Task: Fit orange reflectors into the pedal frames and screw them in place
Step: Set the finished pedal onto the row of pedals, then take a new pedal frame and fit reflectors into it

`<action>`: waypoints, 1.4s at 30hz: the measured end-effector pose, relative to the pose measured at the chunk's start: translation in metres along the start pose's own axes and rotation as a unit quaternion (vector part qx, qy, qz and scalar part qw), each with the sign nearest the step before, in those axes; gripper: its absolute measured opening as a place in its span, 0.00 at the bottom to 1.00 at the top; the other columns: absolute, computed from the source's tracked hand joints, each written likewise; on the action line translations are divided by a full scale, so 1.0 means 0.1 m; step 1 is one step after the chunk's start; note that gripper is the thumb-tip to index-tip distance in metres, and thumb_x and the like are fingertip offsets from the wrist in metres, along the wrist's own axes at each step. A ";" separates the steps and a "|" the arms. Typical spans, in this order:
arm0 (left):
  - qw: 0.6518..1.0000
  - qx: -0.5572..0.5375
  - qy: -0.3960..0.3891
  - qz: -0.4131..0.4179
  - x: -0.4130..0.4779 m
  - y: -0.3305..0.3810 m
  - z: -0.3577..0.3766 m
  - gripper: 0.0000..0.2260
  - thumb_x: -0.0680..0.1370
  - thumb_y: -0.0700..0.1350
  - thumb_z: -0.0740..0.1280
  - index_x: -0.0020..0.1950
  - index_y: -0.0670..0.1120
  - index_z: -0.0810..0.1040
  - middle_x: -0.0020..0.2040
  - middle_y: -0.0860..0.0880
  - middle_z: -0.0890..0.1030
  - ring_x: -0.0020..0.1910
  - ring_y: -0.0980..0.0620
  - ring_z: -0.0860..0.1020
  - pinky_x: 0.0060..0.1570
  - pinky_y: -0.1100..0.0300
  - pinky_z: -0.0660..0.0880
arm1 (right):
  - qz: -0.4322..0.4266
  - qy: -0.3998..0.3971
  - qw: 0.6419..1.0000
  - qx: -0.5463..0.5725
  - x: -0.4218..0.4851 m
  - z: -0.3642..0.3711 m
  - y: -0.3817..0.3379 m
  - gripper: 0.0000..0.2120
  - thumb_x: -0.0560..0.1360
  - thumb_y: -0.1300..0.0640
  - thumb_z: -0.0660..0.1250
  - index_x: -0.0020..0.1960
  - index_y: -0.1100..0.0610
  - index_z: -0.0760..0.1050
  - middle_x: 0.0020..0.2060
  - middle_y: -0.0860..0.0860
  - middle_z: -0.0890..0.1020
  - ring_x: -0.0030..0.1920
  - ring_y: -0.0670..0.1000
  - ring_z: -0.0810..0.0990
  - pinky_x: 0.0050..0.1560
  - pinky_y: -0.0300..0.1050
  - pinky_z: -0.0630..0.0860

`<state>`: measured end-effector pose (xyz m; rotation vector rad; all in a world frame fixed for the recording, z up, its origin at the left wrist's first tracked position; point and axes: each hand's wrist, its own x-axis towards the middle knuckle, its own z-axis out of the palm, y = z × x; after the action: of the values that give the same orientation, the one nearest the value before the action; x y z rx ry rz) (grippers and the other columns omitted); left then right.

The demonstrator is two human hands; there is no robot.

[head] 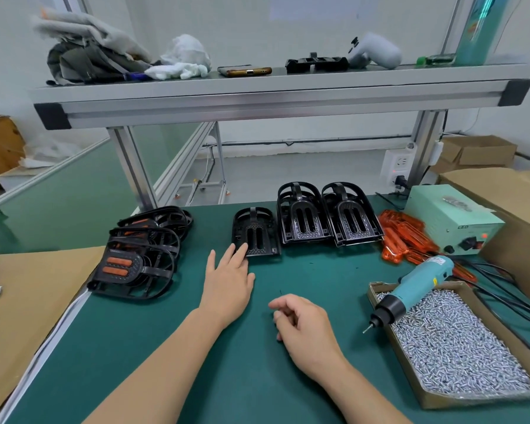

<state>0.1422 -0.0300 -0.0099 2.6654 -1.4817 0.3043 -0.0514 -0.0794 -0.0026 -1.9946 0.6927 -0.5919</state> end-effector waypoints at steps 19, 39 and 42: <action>0.882 -0.342 0.303 -0.118 -0.94 0.12 -0.51 0.14 0.76 0.30 0.68 0.62 0.38 0.80 0.64 0.48 0.77 0.65 0.54 0.71 0.69 0.74 0.57 | 0.011 0.016 1.000 0.024 -0.04 -0.03 -0.05 0.09 0.79 0.63 0.64 0.54 0.52 0.80 0.42 0.49 0.80 0.37 0.50 0.81 0.42 0.37 0.77; 0.783 -0.543 0.062 -0.298 -1.08 0.41 -0.43 0.12 0.79 0.38 0.63 0.39 0.48 0.80 0.40 0.49 0.82 0.30 0.57 0.81 0.43 0.46 0.83 | -0.227 0.154 0.916 -0.292 -0.22 0.03 -0.09 0.13 0.79 0.52 0.60 0.44 0.55 0.81 0.47 0.48 0.81 0.58 0.54 0.80 0.60 0.52 0.74; 0.903 -0.352 0.018 -0.246 -1.08 0.37 -0.49 0.05 0.80 0.49 0.64 0.45 0.53 0.71 0.39 0.55 0.78 0.40 0.51 0.78 0.42 0.54 0.75 | -0.217 0.145 0.905 -0.335 -0.26 0.02 -0.18 0.14 0.78 0.49 0.62 0.38 0.54 0.78 0.41 0.48 0.79 0.49 0.54 0.79 0.51 0.52 0.76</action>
<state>0.0485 0.0478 0.0144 2.2750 -0.6586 -0.1912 -0.0651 -0.0533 0.0086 -2.7768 0.6878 -1.0358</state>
